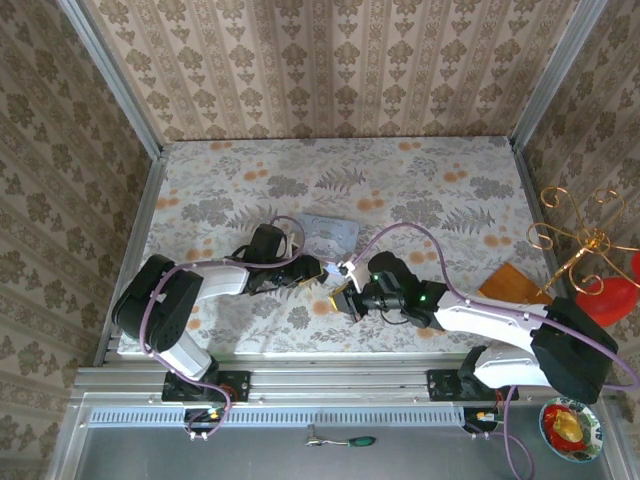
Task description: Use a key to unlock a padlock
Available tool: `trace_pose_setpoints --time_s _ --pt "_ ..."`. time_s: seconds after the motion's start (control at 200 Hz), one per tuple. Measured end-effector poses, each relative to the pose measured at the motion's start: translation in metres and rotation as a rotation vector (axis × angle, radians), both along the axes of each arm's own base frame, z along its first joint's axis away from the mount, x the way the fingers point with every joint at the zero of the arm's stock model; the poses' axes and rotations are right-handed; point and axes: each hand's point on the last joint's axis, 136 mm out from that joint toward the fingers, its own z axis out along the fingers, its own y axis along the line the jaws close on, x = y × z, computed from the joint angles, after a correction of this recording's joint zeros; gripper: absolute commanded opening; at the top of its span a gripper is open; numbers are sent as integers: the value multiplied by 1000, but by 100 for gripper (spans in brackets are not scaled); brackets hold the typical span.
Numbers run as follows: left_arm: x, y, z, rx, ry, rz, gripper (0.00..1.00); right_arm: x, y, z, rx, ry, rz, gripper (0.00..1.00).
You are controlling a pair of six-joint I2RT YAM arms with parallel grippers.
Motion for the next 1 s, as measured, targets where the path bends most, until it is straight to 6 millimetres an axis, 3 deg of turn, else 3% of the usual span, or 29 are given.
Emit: trace_pose_setpoints --time_s 0.11,0.3,0.44,0.685,1.0 --pt "-6 7 10 27 -15 -6 49 -9 -2 -10 -62 -81 38 0" --pt "-21 6 64 -13 -179 -74 52 -18 -3 -13 -149 -253 104 0" --pt "-35 3 86 -38 -262 -142 52 -18 -3 -14 -208 -364 135 0" --pt "-56 1 91 -64 -303 -230 50 -13 4 -6 -221 -520 166 0" --pt "-72 -5 85 -75 -301 -305 47 -7 13 -26 -263 -561 210 0"
